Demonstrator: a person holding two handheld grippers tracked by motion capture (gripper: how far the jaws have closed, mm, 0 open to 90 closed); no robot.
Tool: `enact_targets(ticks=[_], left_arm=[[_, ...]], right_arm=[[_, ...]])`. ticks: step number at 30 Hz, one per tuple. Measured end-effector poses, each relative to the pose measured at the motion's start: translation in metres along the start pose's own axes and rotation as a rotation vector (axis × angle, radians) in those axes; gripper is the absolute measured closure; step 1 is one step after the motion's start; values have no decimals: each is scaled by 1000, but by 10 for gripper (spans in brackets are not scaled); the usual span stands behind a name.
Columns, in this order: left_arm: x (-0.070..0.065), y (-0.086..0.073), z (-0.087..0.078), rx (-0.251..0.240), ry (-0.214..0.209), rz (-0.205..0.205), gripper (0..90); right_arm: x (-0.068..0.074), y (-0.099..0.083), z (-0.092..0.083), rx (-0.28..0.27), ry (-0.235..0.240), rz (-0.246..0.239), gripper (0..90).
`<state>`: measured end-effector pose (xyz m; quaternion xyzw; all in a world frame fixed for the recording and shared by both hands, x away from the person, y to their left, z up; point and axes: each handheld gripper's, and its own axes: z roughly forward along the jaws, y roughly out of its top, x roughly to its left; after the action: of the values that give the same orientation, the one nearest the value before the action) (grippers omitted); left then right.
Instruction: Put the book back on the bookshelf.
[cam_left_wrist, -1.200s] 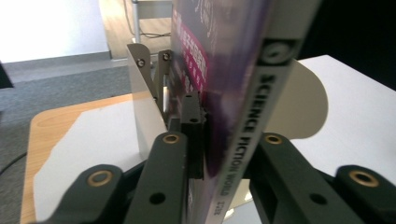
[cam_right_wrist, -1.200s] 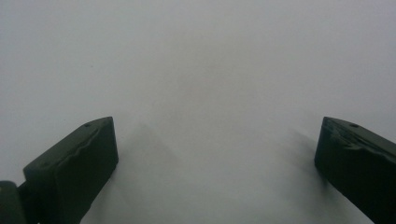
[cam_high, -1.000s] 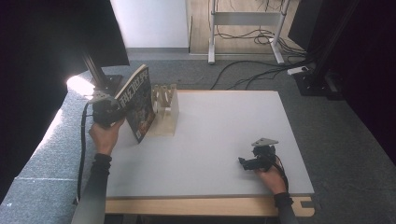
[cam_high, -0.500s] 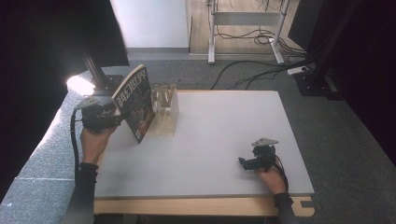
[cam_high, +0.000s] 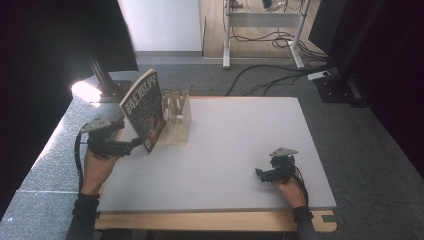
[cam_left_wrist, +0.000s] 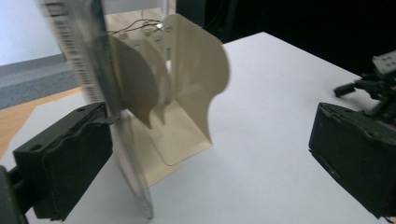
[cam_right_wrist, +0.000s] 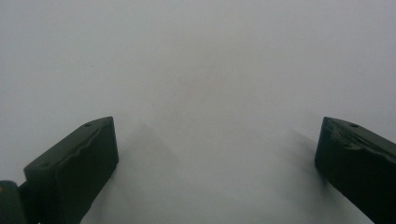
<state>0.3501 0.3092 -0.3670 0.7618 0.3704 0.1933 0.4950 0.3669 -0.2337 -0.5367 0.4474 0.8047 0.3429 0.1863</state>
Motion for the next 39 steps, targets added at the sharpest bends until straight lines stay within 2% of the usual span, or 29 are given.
enact_targets(ticks=[1, 3, 6, 9, 12, 13, 14, 17, 20, 22, 23, 25, 26, 27, 32, 34, 35, 39], left_arm=[[0, 0, 0, 0, 0, 0, 0], [-12, -2, 3, 11, -26, 31, 0], [-20, -5, 8, 25, -39, 50, 0], [-29, -12, 19, 45, -61, 69, 0], [-37, -25, 37, 82, -82, 87, 0], [-37, -25, 37, 82, -82, 87, 0], [-39, -34, 47, 101, -92, 89, 0], [-40, -43, 56, 124, -107, 86, 0], [-42, -58, 71, 159, -121, 84, 0], [-43, -70, 81, 190, -120, 91, 0], [-43, -70, 81, 190, -120, 91, 0], [-45, -85, 92, 227, -125, 98, 0], [-45, -85, 92, 227, -125, 98, 0], [-46, -95, 98, 238, -134, 85, 0], [-48, -112, 110, 293, -118, 100, 0], [-50, -124, 119, 355, -112, 113, 0], [-50, -124, 123, 390, -118, 112, 0], [-54, -124, 124, 402, -95, 144, 0]], right_arm=[[0, 0, 0, 0, 0, 0, 0], [0, 0, 0, 0, 0, 0, 0], [0, 0, 0, 0, 0, 0, 0], [0, 0, 0, 0, 0, -1, 0], [0, 0, 0, 0, -1, -1, 0], [0, 0, 0, -1, -1, -1, 0], [0, 0, 0, 0, -1, -1, 0], [0, 0, 0, 0, -2, -1, 0], [0, 0, 0, 0, -2, -1, 0], [0, 0, 0, 0, -2, -1, 0], [0, 0, 0, 0, -2, -1, 0], [0, 0, 0, 0, -2, -2, 0], [0, 0, 0, 0, -2, -2, 0], [0, 0, 0, 0, -2, -1, 0], [0, 0, 0, 0, -2, -1, 0], [0, 0, 0, 0, -1, -1, 0], [0, 0, 0, 0, -1, -1, 0], [0, -1, 0, 0, -1, 0, 0]])
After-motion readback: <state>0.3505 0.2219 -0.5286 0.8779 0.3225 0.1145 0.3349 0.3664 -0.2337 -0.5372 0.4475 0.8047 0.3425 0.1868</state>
